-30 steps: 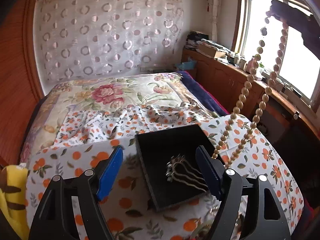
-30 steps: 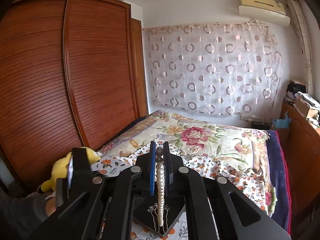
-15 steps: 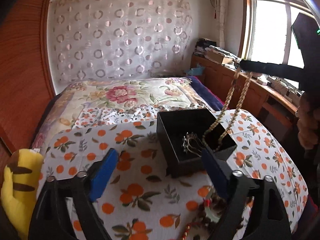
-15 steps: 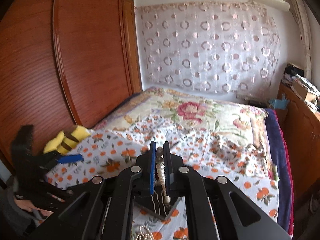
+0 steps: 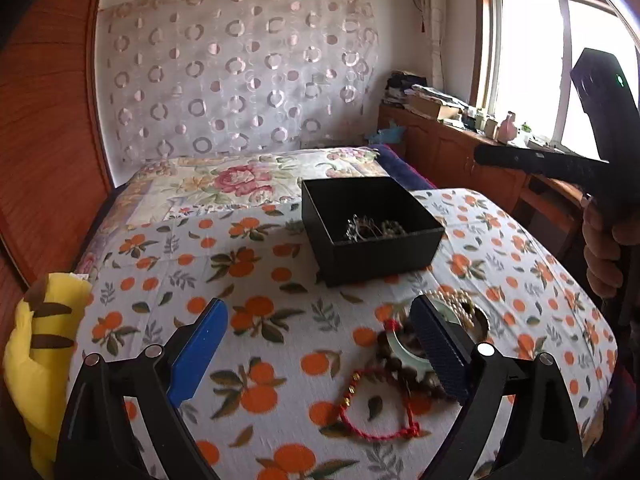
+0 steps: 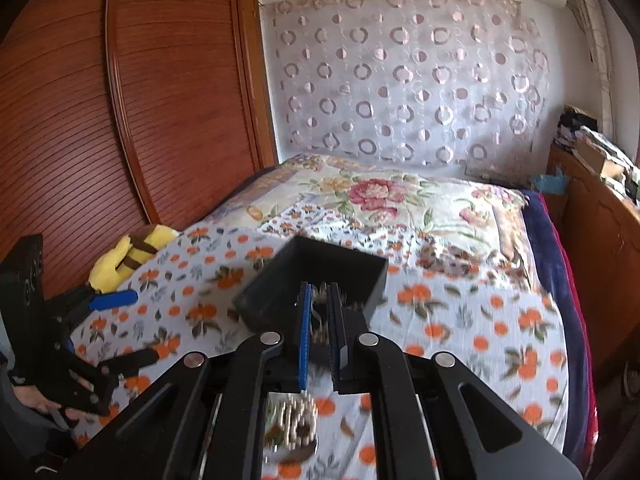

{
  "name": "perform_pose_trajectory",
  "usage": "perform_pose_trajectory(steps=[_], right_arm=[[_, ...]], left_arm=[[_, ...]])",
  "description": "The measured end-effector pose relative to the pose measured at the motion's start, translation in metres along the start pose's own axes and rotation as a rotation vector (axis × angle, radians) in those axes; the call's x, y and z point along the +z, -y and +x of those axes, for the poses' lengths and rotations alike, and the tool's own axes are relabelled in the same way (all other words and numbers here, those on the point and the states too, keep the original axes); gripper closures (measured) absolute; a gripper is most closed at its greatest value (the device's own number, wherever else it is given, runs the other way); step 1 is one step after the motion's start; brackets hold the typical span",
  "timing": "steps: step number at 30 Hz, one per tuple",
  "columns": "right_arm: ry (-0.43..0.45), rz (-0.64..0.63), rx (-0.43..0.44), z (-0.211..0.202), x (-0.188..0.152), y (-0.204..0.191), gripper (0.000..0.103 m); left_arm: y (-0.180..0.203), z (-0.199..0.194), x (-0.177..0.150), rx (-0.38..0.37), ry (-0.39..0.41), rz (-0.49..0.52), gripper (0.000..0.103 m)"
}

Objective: Organize jewelry
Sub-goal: 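Open the left tool to drop the comb in the box while the right tool lowers the pearls in, then grasp the jade bangle with the left tool while the right tool grasps another pearl strand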

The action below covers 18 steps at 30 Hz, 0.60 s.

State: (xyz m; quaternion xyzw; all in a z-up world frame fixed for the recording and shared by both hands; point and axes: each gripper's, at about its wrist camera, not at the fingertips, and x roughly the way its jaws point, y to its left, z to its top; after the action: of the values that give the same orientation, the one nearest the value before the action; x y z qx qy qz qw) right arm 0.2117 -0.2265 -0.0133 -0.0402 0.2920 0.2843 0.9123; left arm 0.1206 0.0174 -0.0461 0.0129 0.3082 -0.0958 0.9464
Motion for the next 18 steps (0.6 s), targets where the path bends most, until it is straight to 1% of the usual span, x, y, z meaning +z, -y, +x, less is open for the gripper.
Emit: perform_pose_trajectory(steps=[1, 4, 9, 15, 18], right_arm=[[0.001, 0.009, -0.002, -0.005, -0.009, 0.000, 0.091], [-0.004, 0.030, 0.002, -0.016, -0.032, 0.000, 0.076], [-0.042, 0.020, -0.005, -0.022, -0.067, -0.005, 0.076], [-0.095, 0.014, -0.017, -0.013, -0.094, -0.007, 0.076], [-0.119, 0.018, -0.031, -0.005, -0.107, -0.005, 0.076]], left_arm=[[0.001, -0.002, -0.003, -0.003, 0.002, 0.003, 0.014], [0.007, -0.005, -0.015, -0.017, 0.000, 0.021, 0.014], [0.018, -0.005, -0.033, -0.016, -0.035, 0.038, 0.012], [0.031, 0.003, -0.039, -0.050, -0.091, 0.056, 0.012], [0.040, 0.010, -0.041, -0.085, -0.124, 0.068, 0.012]])
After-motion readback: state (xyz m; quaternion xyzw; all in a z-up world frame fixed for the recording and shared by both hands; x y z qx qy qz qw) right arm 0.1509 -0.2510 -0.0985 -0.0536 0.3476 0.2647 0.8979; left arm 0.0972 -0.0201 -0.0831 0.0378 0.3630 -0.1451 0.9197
